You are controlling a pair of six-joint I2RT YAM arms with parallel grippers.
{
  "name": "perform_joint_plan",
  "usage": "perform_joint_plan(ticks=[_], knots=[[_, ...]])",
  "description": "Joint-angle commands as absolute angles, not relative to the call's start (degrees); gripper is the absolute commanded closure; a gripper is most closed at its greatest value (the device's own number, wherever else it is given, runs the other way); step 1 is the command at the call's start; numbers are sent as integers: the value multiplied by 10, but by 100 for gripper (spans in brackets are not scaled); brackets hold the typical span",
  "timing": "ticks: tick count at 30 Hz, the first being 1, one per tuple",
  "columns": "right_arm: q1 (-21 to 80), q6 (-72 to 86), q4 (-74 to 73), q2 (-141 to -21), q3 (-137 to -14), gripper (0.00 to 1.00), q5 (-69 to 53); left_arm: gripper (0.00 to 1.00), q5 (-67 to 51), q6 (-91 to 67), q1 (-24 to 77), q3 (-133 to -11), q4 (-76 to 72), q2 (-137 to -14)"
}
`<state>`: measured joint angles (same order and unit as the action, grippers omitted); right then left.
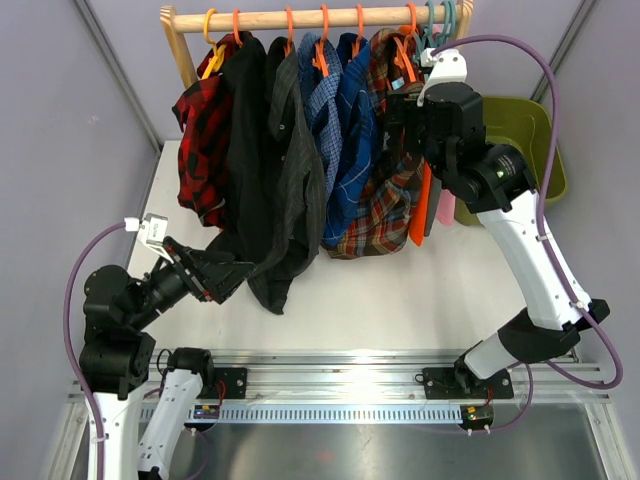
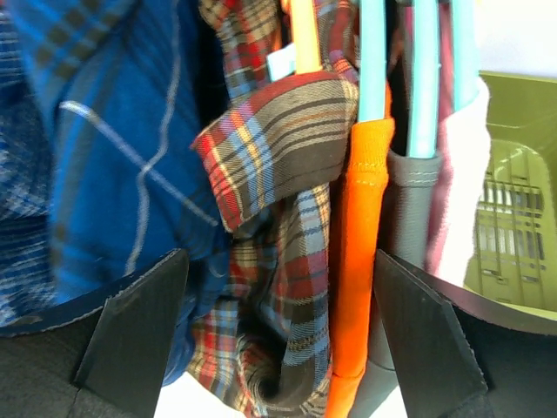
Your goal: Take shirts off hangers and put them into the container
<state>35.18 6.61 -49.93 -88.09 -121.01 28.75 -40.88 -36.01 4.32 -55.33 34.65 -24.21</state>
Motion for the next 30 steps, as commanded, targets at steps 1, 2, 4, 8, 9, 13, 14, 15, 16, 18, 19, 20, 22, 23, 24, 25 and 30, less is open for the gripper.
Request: perform_joint_plan(ticks=[1, 2, 4, 8, 9, 13, 14, 15, 16, 18, 19, 20, 22, 23, 24, 25, 30], knots=[[382, 73, -479, -845, -1217, 7, 275, 1, -407, -358, 45, -555, 345, -236], [388, 69, -482, -841, -1217, 6, 281, 1, -407, -358, 45, -555, 344, -236], [400, 66, -485, -835, -1219, 6, 294, 1, -408, -360, 45, -550, 341, -236], [414, 65, -491, -839, -1220, 5, 303, 1, -412, -367, 45, -544, 330, -236], [413, 64, -493, -842, -1220, 5, 303, 1, -412, -367, 45, -544, 330, -236], [414, 55, -478, -855, -1210, 4, 308, 1, -410, -362, 45, -544, 336, -236], [413, 54, -473, -860, -1211, 3, 311, 1, -410, -359, 45, -545, 340, -236], [414, 50, -471, -865, -1215, 3, 318, 1, -409, -357, 45, -546, 343, -236], [414, 45, -469, -877, -1218, 2, 321, 1, -408, -355, 45, -547, 347, -235], [413, 40, -466, -888, -1224, 2, 330, 1, -407, -351, 45, -548, 351, -232], [410, 37, -464, -899, -1228, 2, 330, 1, -405, -349, 45, -548, 353, -232], [406, 37, -462, -904, -1230, 2, 323, 1, -405, -347, 45, -549, 355, -231], [396, 40, -464, -916, -1236, 2, 311, 1, -403, -345, 45, -549, 359, -229], [393, 41, -461, -918, -1236, 2, 309, 1, -403, -343, 45, -550, 360, -229], [389, 43, -461, -921, -1234, 2, 306, 1, -403, -342, 45, -550, 363, -229], [381, 47, -459, -925, -1231, 3, 306, 1, -402, -340, 45, -549, 366, -229], [353, 65, -447, -922, -1211, 17, 323, 1, -402, -341, 45, -547, 368, -222]])
